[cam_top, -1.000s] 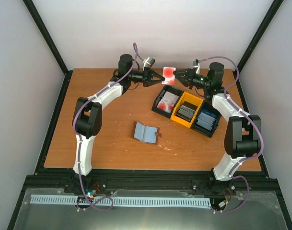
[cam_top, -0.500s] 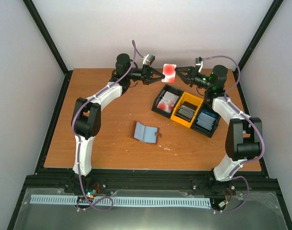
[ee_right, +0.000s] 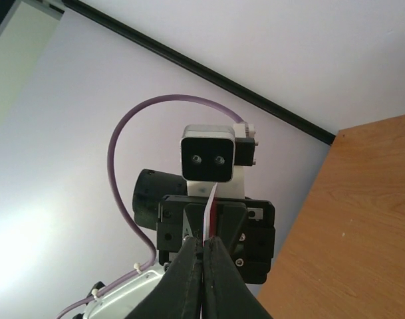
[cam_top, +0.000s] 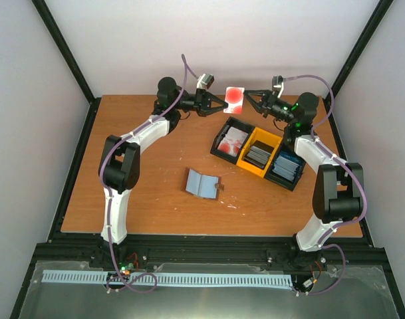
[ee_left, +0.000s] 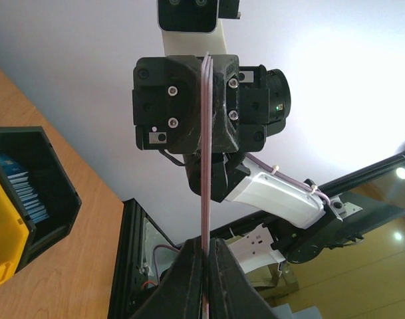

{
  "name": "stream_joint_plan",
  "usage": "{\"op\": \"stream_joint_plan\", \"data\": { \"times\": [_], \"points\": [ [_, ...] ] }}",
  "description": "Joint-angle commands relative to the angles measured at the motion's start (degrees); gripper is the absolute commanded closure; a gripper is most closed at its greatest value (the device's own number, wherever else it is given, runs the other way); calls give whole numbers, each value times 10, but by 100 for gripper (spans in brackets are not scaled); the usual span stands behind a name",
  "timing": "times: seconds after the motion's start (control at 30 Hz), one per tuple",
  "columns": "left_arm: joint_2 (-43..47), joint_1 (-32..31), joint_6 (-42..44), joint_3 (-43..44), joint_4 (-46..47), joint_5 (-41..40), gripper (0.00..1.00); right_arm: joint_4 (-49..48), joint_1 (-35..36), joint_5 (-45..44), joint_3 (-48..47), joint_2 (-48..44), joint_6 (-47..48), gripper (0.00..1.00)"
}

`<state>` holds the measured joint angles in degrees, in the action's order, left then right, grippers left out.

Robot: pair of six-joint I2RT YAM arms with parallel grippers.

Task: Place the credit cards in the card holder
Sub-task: Pick up the credit card from the storage box.

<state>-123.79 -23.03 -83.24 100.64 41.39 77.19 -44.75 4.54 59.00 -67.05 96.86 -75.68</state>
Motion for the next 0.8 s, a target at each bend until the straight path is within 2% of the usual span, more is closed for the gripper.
{"op": "stream_joint_plan", "data": {
  "times": [0.0, 0.23, 0.43, 0.63, 0.77],
  "points": [
    [23, 3, -39, -1, 79, 13, 99, -40, -2, 9, -1, -5, -14, 97],
    [29, 3, -9, 4, 48, 15, 99, 140, 15, 8, -38, -14, 123, 97],
    [36, 3, -2, 5, 52, 13, 99, 147, 17, 5, -40, -12, 126, 97],
    [39, 3, 32, 5, 2, 10, 99, 238, 26, 26, -70, -9, 186, 83],
    [40, 3, 59, 9, -35, 5, 100, 270, 28, 38, -74, -13, 213, 78]
  ]
}}
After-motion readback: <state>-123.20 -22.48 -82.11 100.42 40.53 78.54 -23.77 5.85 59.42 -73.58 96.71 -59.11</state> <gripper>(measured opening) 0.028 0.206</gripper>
